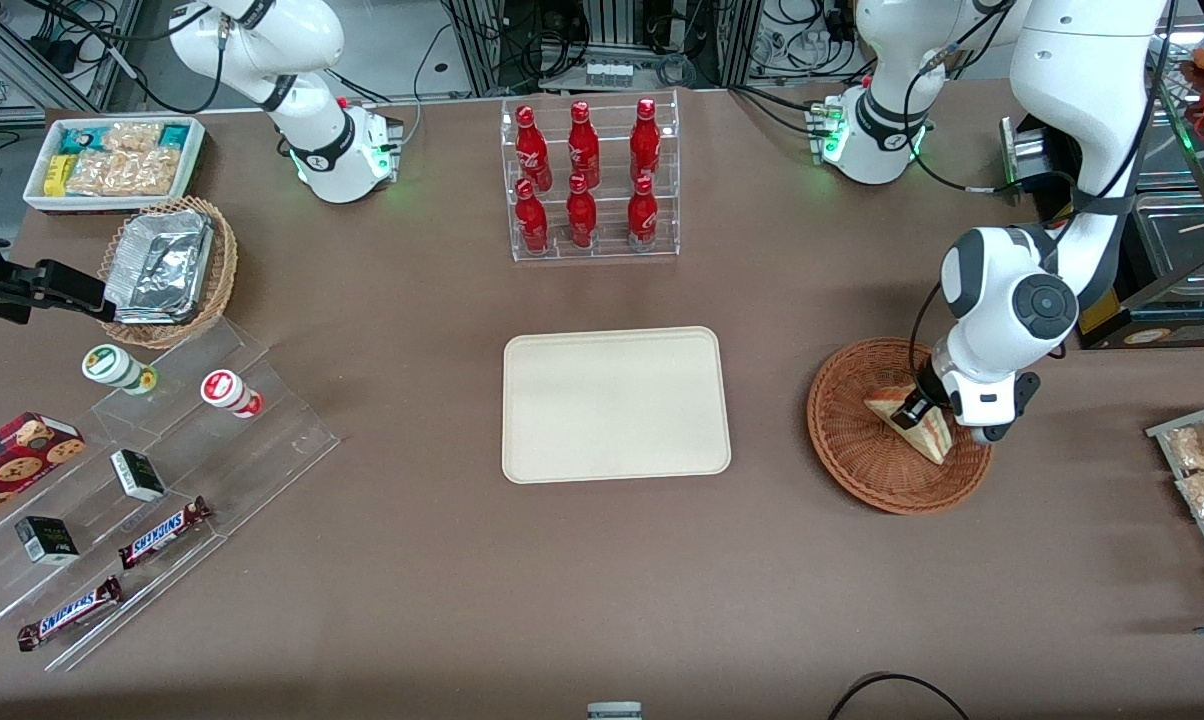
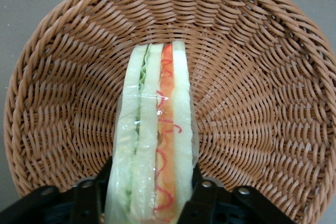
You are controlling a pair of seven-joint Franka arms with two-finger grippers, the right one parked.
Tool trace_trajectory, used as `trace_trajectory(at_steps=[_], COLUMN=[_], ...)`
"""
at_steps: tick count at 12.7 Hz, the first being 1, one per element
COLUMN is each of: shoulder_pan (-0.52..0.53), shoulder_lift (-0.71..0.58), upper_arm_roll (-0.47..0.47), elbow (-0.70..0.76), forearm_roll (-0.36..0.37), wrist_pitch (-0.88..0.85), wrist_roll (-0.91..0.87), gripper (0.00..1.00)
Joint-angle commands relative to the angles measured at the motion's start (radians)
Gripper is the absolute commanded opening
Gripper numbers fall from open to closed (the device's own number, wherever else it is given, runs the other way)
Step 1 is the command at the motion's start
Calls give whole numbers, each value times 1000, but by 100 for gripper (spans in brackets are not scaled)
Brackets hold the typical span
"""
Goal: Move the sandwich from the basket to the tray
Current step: 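Lower the left gripper and close it on the wrapped sandwich, then lift the sandwich and carry it with the left gripper over the cream tray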
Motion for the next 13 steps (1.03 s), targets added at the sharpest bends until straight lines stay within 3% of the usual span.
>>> trace_trajectory(at_steps=[1,6,9,13], shoulder_pan=[-7,-20,-46,-186], shoulder_lift=[-42,-91,-82,-8], upper_arm_roll=[3,-7,-26,-30], elbow=[0,147,211,309], forearm_roll=[14,12,9,7], wrist_pitch=[-64,-317,-399,-414], wrist_roll=[5,88,290,467], gripper=[0,0,0,0])
